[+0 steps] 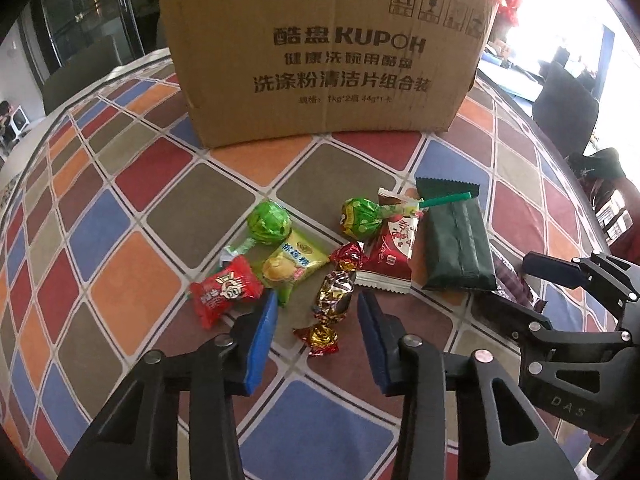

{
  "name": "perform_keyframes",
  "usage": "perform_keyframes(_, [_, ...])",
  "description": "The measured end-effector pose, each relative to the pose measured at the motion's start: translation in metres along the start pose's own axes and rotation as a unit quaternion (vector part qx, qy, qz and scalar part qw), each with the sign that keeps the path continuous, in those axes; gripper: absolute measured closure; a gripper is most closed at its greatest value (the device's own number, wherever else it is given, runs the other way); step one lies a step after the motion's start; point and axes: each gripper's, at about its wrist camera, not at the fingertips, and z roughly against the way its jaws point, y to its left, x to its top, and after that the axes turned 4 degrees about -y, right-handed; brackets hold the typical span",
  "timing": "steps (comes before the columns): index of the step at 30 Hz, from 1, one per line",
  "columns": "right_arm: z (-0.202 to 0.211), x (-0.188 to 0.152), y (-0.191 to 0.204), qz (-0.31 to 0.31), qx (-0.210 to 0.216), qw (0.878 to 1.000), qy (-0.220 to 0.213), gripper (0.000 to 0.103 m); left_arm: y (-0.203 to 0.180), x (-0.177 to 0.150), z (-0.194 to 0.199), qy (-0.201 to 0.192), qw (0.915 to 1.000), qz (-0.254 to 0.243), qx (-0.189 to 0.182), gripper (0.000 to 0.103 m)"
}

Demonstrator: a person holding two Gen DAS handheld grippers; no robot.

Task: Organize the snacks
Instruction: 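Grasp the gold wrapped candy with the left tool while the right tool grasps the striped bar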

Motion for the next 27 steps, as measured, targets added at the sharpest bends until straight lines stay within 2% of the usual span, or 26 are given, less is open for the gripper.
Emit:
perform_keyframes(3, [-0.001, 0.001, 0.002, 0.006, -0.004, 1.000, -0.002, 0.044, 0.001, 0.001, -0.004, 0.004, 1.0000, 0.006, -0.003, 0.071])
perform_keyframes(7, [-0.002, 0.001, 0.005, 0.014, -0.013, 1.000, -0.009, 0.054, 0.003, 0.001, -0.005, 0.002, 1.0000, 0.008, -0.006, 0.081])
perform_keyframes(13, [0.003, -0.002, 0.001, 0.002, -0.011, 1.000, -0.008, 0.062, -0.001, -0.004, 0.002, 0.001, 0.9997, 0.010, -0.022, 0.082])
perform_keyframes(27, [0.039, -0.028, -0.001, -0.016, 0.011, 1.000, -0.018, 0.065, -0.019, -0.027, 0.042, -0.015, 0.9987, 0.018, -0.044, 0.082])
